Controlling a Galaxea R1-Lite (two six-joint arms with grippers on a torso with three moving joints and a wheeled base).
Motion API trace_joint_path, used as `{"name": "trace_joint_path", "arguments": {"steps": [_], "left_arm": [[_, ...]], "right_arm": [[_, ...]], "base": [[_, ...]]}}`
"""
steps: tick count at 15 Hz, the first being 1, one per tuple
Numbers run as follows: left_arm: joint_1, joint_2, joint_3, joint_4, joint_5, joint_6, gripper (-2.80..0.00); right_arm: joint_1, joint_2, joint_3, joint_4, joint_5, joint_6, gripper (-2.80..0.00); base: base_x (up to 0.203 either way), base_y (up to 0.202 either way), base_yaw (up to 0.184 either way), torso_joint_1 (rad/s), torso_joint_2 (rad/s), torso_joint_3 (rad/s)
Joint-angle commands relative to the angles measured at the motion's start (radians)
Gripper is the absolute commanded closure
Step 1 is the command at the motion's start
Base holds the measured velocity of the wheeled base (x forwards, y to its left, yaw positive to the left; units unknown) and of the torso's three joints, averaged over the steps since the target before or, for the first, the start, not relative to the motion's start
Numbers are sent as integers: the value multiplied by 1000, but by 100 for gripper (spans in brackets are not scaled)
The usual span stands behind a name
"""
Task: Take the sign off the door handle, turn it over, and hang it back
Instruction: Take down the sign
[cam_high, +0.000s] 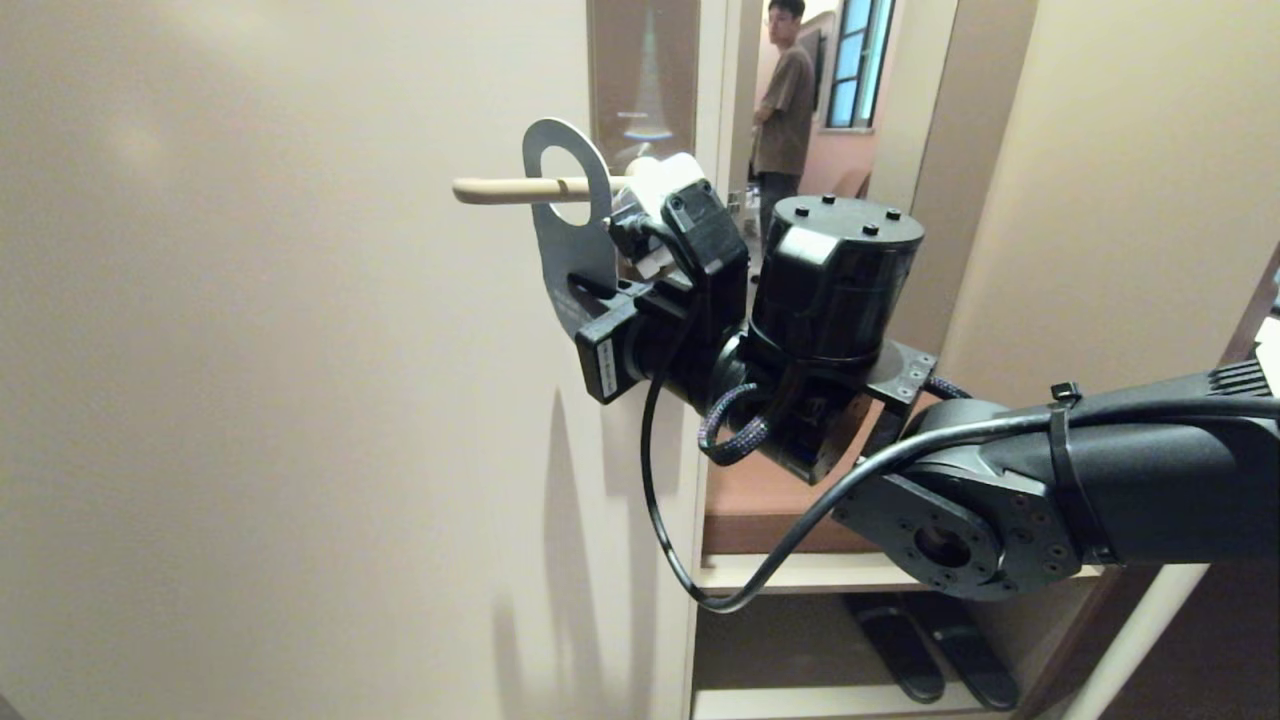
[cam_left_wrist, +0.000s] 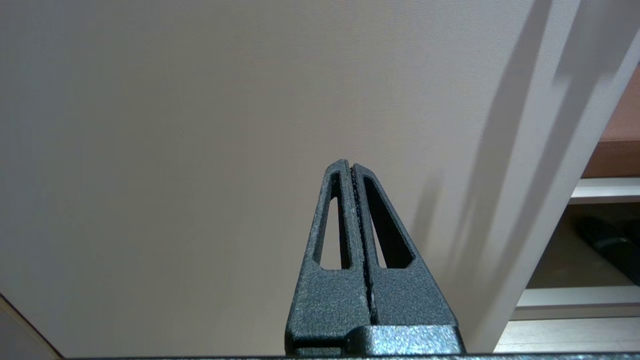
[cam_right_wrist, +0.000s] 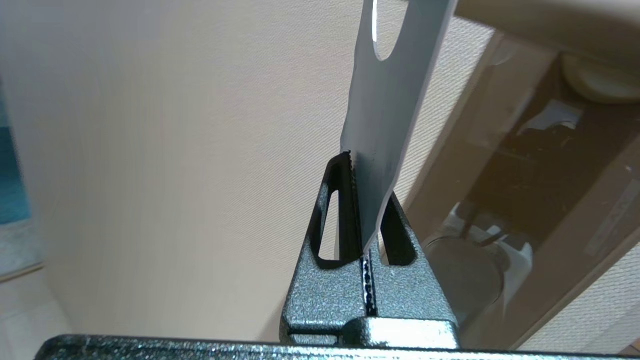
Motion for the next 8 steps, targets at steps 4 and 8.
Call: {"name": "trace_joint_path", "arguments": {"steps": [4,8], "left_arm": [[0,0,0,0,1,0,0],[0,0,0,0,1,1,0]], "right_arm": [[9,41,-39,-6,-13,-4,0],[15,74,-82,-5,-28,-15,0]], "base": [[0,0,0,0,0,0],[0,0,0,0,0,0]]}}
